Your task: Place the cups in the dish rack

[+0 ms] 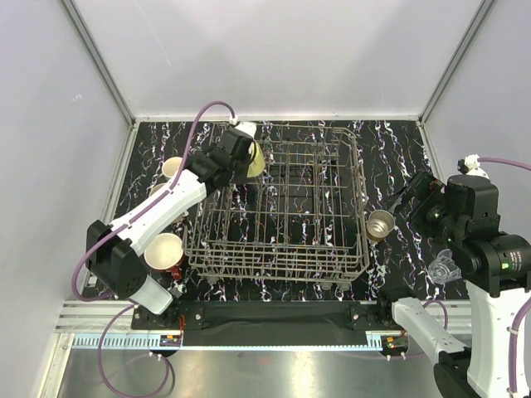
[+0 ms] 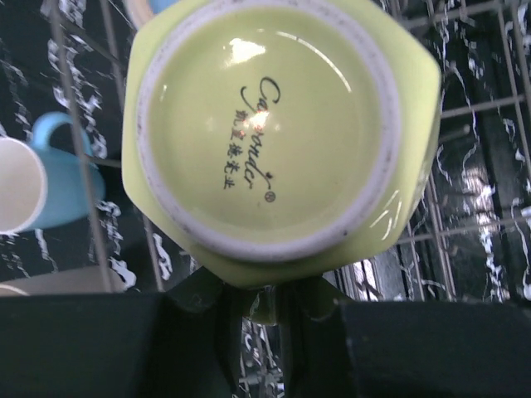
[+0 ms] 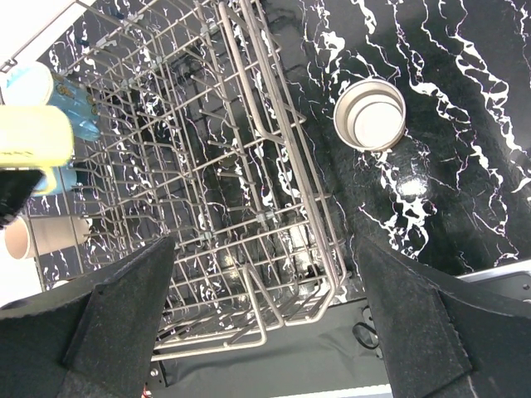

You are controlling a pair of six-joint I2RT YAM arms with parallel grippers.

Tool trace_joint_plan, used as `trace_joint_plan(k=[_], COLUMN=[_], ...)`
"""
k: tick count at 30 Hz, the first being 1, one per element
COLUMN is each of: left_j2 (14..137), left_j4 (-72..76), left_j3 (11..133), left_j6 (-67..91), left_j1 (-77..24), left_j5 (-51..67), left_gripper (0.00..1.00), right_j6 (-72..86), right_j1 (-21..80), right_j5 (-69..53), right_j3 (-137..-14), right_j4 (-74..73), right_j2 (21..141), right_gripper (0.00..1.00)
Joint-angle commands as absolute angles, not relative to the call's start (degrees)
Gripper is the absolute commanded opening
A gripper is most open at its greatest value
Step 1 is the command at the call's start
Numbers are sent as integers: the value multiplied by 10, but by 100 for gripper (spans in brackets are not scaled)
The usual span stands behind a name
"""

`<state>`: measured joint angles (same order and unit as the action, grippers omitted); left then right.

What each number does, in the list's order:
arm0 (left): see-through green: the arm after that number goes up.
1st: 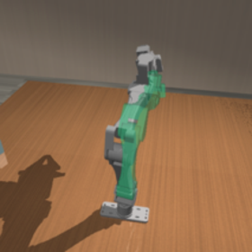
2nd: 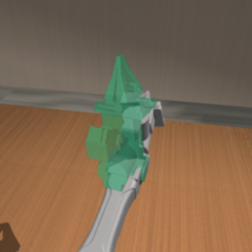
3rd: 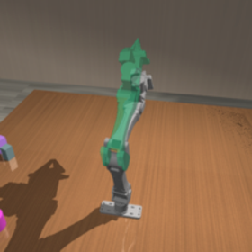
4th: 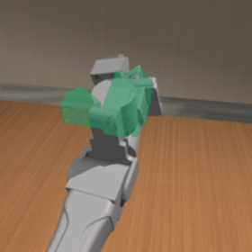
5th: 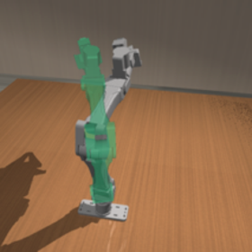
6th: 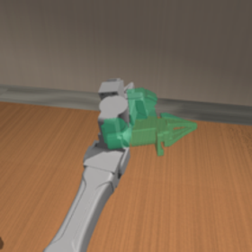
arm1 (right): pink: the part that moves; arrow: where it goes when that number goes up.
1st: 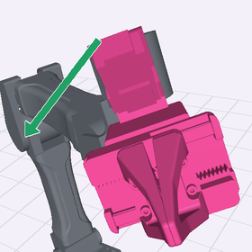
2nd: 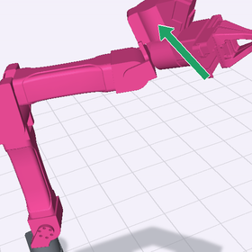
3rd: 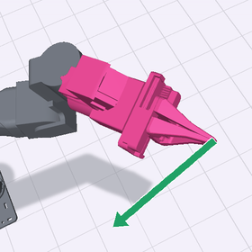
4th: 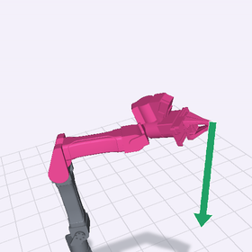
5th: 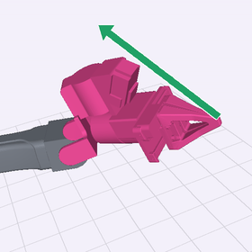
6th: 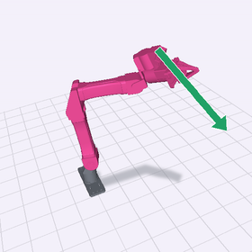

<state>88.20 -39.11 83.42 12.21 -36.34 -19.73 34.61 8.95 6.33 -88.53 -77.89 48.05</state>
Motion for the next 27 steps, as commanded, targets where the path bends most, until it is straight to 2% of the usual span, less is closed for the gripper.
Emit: trace_joint_plan(k=[1,13,27], left_j2=[836,824,871], left_j4=[-315,-297,-337], left_j3=[820,753,755], left_j6=[147,164,181], left_j1=[-365,-369,-388], left_j5=[-165,-95,-142], left_gripper=[0,0,0], right_j6=[355,366,365], right_j1=[91,91,90], right_j5=[55,33,25], right_j3=[-876,-858,-844], right_j4=[-800,-791,-780], right_j2=[474,463,456], right_gripper=[98,98,98])
